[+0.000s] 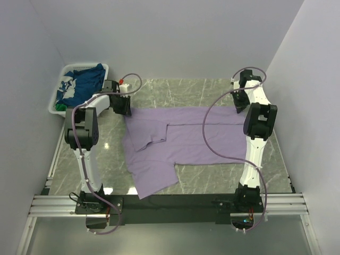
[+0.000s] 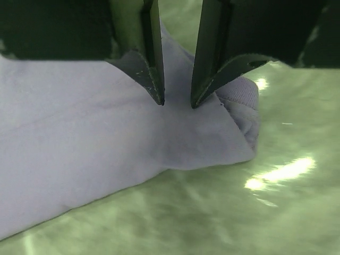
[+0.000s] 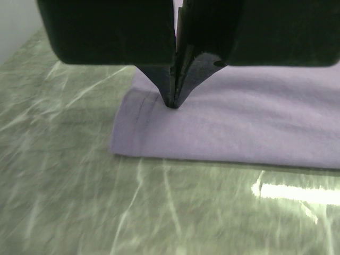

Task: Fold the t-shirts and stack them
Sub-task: Fold the tshirt

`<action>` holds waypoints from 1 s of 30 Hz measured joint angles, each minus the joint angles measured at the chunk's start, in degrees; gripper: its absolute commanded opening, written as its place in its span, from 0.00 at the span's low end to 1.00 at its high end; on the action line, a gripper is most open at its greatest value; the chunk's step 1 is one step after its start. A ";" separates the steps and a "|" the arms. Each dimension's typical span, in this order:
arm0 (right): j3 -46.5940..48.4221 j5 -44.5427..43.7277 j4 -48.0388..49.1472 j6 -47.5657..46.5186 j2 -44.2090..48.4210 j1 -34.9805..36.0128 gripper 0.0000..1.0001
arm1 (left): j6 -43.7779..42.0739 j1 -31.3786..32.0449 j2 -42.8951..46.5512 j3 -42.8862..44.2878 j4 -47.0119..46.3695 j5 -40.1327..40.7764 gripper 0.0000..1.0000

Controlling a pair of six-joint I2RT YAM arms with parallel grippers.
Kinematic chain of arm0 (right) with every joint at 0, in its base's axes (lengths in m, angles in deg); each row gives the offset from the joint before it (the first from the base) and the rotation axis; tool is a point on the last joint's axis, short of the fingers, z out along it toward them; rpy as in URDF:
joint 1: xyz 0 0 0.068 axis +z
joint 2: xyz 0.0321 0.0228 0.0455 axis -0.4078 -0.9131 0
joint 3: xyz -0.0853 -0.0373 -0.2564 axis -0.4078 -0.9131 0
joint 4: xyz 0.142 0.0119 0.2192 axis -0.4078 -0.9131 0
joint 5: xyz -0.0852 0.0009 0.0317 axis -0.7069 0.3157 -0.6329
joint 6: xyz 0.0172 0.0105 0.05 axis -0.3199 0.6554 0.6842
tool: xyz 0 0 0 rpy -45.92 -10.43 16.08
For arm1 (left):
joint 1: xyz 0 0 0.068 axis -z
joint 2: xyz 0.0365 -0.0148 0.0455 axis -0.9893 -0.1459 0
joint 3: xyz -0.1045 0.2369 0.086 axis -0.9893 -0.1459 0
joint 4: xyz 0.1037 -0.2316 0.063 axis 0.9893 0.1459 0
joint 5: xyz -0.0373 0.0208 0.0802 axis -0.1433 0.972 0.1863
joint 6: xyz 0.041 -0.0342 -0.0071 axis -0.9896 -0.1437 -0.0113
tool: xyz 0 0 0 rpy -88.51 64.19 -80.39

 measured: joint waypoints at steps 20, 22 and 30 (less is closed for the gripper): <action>-0.70 -9.97 15.76 -0.02 2.40 4.57 0.82 | -4.66 -3.06 -4.04 17.25 6.40 -4.37 0.80; -5.86 -8.35 15.08 -1.42 8.37 4.55 0.84 | -6.43 -3.37 2.67 13.25 7.67 -6.32 0.91; -29.73 3.02 10.40 -11.69 43.89 4.44 0.81 | -21.14 -3.43 39.82 -9.70 14.08 -13.86 0.87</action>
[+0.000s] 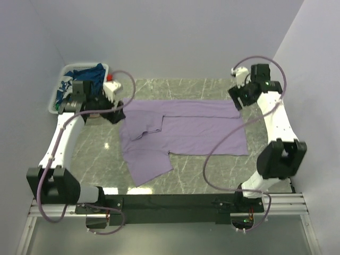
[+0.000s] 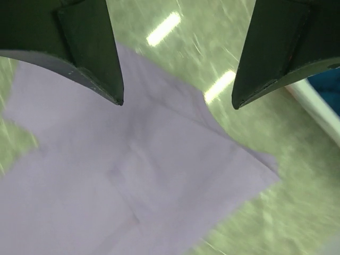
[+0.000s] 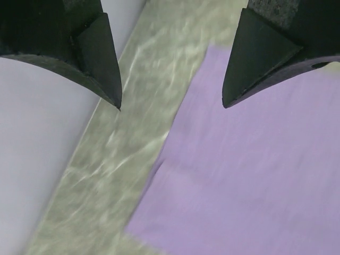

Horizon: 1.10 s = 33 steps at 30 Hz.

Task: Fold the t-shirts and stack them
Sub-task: Fold the tshirt

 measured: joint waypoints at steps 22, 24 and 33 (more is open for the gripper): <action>-57.44 -4.09 10.19 -20.74 21.38 0.31 0.52 | -20.83 9.81 18.14 -37.59 11.74 7.17 0.69; -57.46 -4.63 12.55 -21.11 21.38 0.31 0.52 | -20.94 9.88 18.08 -37.64 11.02 7.72 0.69; -57.46 -6.29 19.39 -23.28 19.19 0.31 0.47 | -19.41 9.60 11.80 -36.33 6.88 9.60 0.68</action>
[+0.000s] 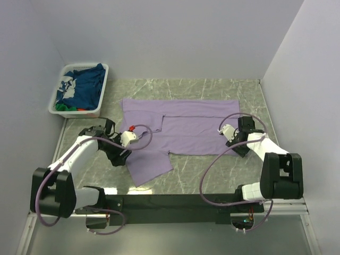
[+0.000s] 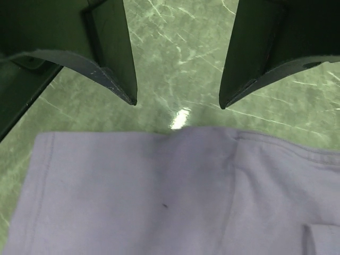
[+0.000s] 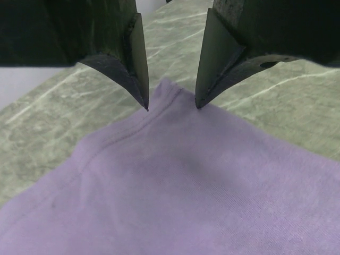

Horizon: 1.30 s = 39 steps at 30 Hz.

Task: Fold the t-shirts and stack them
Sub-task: Fold the tshirt

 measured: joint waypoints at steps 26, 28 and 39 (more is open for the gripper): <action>4.74 5.03 -9.03 -7.34 -1.95 -1.68 0.53 | 1.64 -8.04 -9.07 10.05 0.59 -3.78 0.69; 4.74 5.18 -9.49 -7.78 -2.71 -1.68 0.53 | 1.64 -8.09 -9.31 10.05 0.63 -3.76 0.70; 3.69 2.89 -8.00 -8.79 -6.34 -1.62 0.11 | 0.15 -8.37 -11.10 10.08 -0.20 -3.69 0.63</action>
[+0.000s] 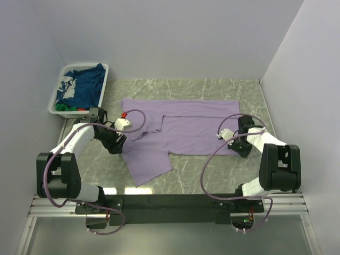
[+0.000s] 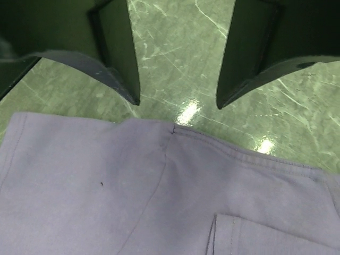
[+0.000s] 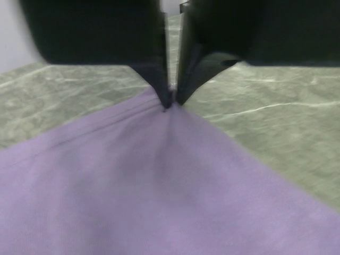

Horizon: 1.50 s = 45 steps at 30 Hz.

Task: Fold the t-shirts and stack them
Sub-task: Fold the tshirt

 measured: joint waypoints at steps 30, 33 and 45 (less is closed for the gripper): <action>3.21 -0.79 0.28 2.16 -3.02 -1.11 0.00 | -9.18 9.66 -2.75 -8.59 -14.34 9.40 0.03; 3.21 -0.46 -0.07 2.05 -2.23 -1.64 0.00 | -9.18 9.73 0.15 -10.03 -11.78 9.35 0.01; 4.98 3.21 -4.81 0.81 3.37 -4.15 0.00 | -9.70 7.52 8.81 -8.81 0.35 6.27 0.01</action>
